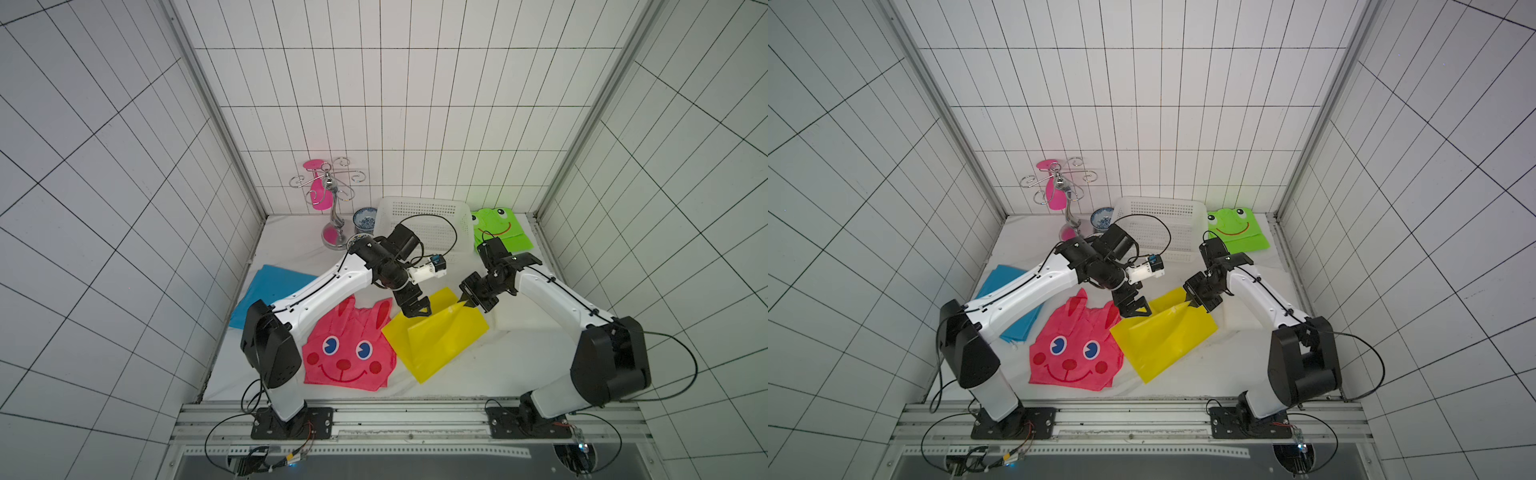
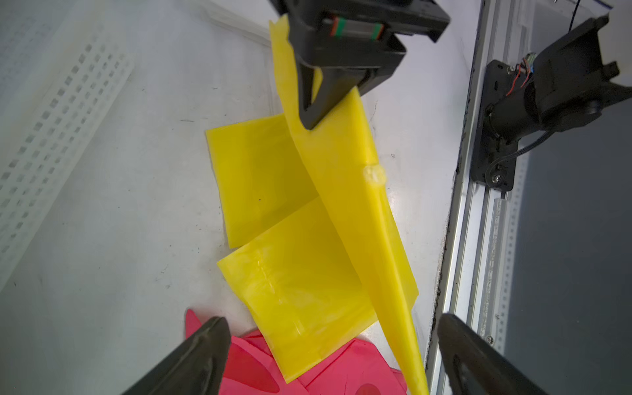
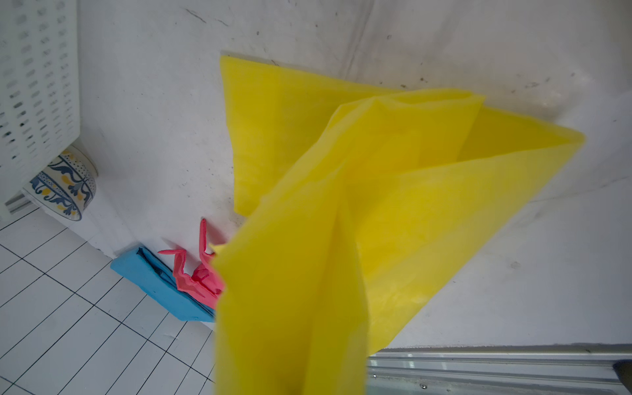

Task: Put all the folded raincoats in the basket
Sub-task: Adjust the raincoat at the center of the board.

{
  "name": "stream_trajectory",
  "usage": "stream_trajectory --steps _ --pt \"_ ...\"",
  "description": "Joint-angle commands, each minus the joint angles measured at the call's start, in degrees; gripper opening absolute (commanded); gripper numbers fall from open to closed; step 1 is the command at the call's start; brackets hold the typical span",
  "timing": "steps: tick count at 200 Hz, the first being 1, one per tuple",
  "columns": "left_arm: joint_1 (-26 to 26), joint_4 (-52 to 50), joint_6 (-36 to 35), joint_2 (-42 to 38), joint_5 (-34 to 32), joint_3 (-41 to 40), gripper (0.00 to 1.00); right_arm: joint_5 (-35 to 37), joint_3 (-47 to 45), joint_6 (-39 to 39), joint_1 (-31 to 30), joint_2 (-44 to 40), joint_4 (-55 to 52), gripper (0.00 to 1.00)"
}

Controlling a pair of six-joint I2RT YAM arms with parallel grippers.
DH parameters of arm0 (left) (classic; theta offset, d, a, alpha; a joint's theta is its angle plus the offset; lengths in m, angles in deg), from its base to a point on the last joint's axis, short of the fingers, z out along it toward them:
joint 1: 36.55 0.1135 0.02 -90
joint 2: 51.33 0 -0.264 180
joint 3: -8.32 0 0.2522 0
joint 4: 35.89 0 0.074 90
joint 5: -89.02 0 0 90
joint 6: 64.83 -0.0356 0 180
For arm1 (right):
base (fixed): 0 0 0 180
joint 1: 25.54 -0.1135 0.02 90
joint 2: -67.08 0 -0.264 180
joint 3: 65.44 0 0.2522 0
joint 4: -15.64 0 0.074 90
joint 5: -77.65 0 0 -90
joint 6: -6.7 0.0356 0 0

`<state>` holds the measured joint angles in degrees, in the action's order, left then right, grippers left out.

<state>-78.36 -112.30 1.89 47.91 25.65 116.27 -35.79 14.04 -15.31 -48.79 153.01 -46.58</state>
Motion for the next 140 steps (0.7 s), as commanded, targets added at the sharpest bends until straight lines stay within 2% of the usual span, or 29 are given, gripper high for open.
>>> stream_trajectory --steps 1,38,68,93,140 --pt "-0.2 -0.3 2.5 2.3 3.7 -3.2 0.97 2.9 -2.8 2.5 -0.6 -1.5 2.2 0.0" --pt "5.3 -1.7 4.1 6.3 11.1 -3.6 0.97 4.2 -2.5 1.1 -1.0 1.2 2.0 0.0" --pt "10.7 -1.6 3.5 5.1 15.1 -5.3 0.97 3.8 0.2 -0.3 -2.9 5.4 2.1 0.0" --pt "12.9 -2.8 0.9 3.3 17.6 -7.7 0.98 4.0 2.8 -0.8 -4.4 7.1 2.1 0.0" --pt "12.9 -2.2 -1.5 0.7 19.0 -13.8 0.97 3.4 5.6 -1.5 -5.6 10.5 4.3 0.26"
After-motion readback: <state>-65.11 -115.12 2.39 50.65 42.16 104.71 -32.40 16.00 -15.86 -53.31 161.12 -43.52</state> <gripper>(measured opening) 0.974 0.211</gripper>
